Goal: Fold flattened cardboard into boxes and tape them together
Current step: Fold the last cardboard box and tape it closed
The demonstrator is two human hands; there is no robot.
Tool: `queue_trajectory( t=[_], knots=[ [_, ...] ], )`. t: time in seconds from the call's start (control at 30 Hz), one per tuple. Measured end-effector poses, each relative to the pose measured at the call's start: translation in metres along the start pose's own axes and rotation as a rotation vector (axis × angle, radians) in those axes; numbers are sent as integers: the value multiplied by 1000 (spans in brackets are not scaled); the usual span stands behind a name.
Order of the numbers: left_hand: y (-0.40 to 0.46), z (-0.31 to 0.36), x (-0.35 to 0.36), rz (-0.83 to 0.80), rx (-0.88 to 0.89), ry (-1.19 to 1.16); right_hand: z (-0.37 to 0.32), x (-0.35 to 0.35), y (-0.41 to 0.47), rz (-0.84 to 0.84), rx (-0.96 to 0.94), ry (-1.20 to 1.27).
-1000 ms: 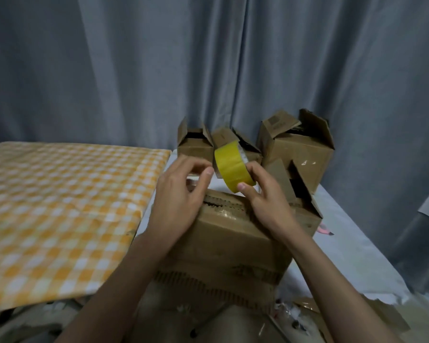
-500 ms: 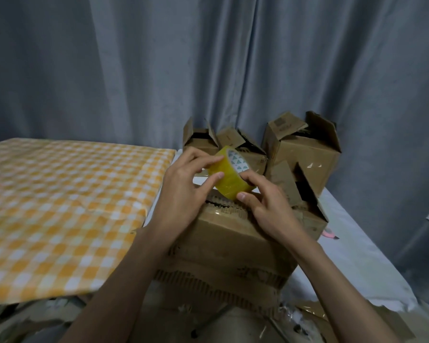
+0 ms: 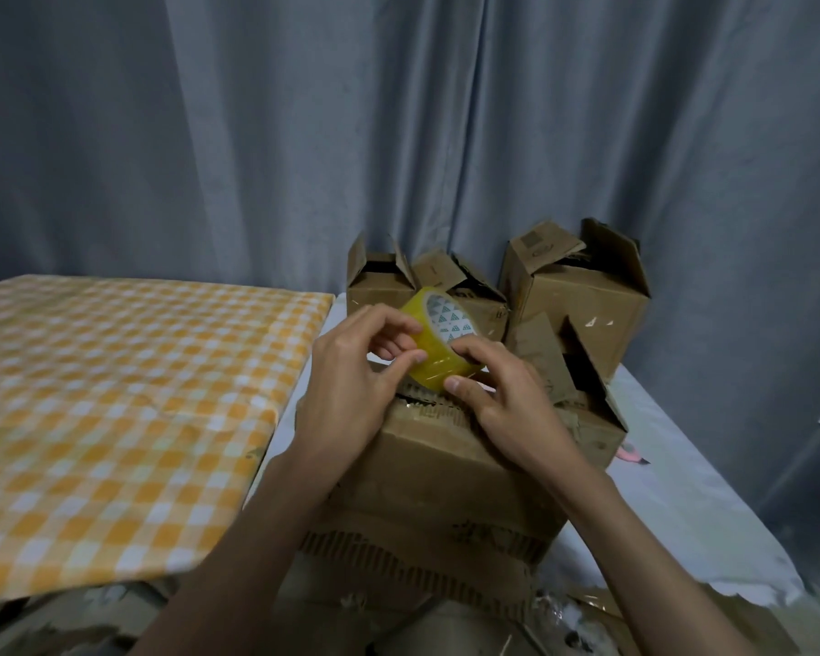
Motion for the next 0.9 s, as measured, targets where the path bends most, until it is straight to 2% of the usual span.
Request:
queue_trajectory(
  t=[0.23, 0.4, 0.5, 0.63, 0.9],
  knots=[
    [9, 5, -13, 71, -99, 13, -1, 5, 2, 63, -47, -168],
    [18, -4, -30, 102, -257, -93, -5, 10, 1, 73, -130, -283],
    [23, -2, -36, 93, -312, -140, -8, 7, 0, 76, -119, -201],
    [31, -4, -56, 177, -396, -235, -10, -2, -4, 161, -55, -73],
    [26, -13, -56, 116, -573, -367, -15, 0, 1, 193, 108, 188]
  ],
)
Point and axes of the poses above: each hand's wrist, its own y-axis towards the middle knuckle, its own x-axis out of the palm, z = x × y, the point moved 1 cm from there along y, towards the middle knuckle, and after that the axes turned 1 degree about z, right-handed, at the moved point
